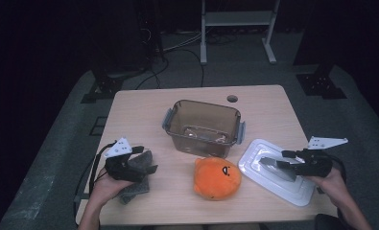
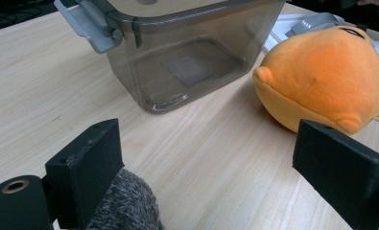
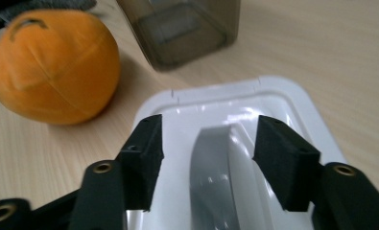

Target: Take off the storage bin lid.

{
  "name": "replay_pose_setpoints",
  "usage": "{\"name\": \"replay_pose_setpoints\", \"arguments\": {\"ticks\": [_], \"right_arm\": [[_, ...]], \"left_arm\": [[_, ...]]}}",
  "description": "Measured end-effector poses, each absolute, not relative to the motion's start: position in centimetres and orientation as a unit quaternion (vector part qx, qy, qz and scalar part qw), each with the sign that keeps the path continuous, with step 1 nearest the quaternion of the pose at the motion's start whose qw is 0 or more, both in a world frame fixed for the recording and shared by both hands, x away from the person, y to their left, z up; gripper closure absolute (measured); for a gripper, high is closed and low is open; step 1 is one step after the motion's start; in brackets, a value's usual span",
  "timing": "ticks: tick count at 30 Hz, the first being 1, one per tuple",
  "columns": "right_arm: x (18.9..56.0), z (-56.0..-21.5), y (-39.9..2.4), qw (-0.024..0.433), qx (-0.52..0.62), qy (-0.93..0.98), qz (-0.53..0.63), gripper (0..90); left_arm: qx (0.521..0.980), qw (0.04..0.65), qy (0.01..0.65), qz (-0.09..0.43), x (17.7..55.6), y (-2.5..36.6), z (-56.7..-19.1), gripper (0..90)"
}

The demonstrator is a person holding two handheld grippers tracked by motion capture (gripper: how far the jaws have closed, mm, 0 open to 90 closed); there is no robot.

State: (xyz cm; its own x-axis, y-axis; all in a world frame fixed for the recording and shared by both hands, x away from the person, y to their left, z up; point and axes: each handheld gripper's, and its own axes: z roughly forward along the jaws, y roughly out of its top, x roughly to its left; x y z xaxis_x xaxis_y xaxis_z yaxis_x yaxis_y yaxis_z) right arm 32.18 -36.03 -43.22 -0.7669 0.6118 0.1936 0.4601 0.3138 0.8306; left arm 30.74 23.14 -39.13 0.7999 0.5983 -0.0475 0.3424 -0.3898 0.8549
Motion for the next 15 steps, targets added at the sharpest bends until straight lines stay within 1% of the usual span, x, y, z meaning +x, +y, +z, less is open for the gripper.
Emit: {"name": "replay_pose_setpoints", "arguments": {"ticks": [2, 4, 8, 15], "right_arm": [[32.0, -42.2, -35.5, 0.079, 0.322, 0.805, 0.492, 36.3], [31.8, -41.1, -34.5, 0.084, 0.308, 0.808, 0.496, 31.7], [31.5, -39.5, -32.2, 0.079, 0.279, 0.814, 0.504, 27.6], [31.1, -38.0, -27.9, 0.062, 0.223, 0.827, 0.512, 24.6]], "left_arm": [[0.821, 0.474, 0.287, 0.136, 30.8, 23.2, -39.1, 9.2], [0.821, 0.474, 0.287, 0.137, 30.8, 23.3, -39.1, 9.0], [0.820, 0.474, 0.290, 0.137, 30.8, 23.4, -39.1, 8.6], [0.816, 0.478, 0.295, 0.134, 30.8, 23.6, -39.1, 7.7]]}}
